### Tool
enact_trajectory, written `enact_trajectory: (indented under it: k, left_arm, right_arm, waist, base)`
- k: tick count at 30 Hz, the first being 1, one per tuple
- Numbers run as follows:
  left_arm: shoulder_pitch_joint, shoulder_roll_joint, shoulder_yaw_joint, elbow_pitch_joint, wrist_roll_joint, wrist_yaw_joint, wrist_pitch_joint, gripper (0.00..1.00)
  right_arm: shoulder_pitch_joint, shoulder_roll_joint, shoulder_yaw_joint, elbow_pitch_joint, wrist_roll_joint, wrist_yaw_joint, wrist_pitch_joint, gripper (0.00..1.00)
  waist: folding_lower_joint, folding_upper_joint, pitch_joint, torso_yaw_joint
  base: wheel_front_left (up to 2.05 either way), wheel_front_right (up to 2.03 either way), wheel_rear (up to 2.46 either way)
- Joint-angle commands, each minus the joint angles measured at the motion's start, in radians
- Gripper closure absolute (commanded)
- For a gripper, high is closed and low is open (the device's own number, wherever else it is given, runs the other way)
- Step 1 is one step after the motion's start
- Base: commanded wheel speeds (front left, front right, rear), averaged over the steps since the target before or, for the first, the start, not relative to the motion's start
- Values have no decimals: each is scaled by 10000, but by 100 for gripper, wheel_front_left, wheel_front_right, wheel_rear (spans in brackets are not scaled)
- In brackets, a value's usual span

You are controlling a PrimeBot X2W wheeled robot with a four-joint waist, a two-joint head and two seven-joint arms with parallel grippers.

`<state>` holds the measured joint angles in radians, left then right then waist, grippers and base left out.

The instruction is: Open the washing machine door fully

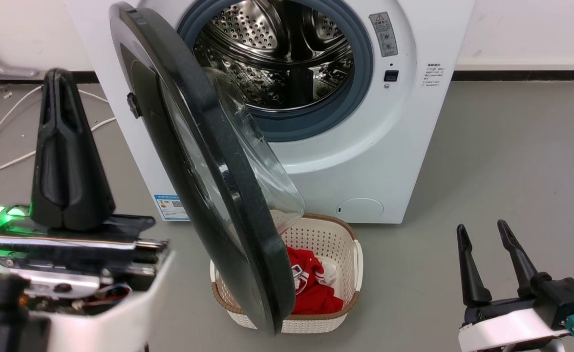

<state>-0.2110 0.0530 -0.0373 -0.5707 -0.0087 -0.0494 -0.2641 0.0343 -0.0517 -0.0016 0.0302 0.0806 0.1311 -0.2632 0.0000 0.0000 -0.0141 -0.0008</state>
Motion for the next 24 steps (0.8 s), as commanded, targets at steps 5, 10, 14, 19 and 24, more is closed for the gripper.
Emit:
enact_trajectory:
  k: [5, 10, 14, 19, 24]
  left_arm:
    - [6, 45, -1347, -441, -43, -444, -4, 100]
    - [685, 110, -3175, 475, -460, -708, -7, 100]
    - [1501, 471, -4479, 1651, -1117, -794, -7, 100]
    - [2324, 1037, -5575, 3137, -1750, -805, 118, 100]
    - [2717, 1452, -6133, 4222, -2050, -811, 278, 100]
  right_arm:
    - [-10, 28, 7, 70, 76, -5, -19, 0]
    - [6, 28, 24, 120, 132, -5, -19, 0]
    - [83, 26, 22, 162, 158, -5, -19, 0]
    - [150, 28, 52, 222, 225, -7, -19, 0]
    - [171, 27, 79, 257, 329, -5, -19, 0]
  waist:
    - [0, 0, -21, -54]
    - [0, 0, -43, -94]
    - [0, 0, -84, -92]
    - [0, 0, -91, -28]
    - [0, 0, -53, 113]
  base:
    - [0, 0, 0]
    - [0, 0, 0]
    - [0, 0, 0]
    - [0, 0, 0]
    - [0, 0, 0]
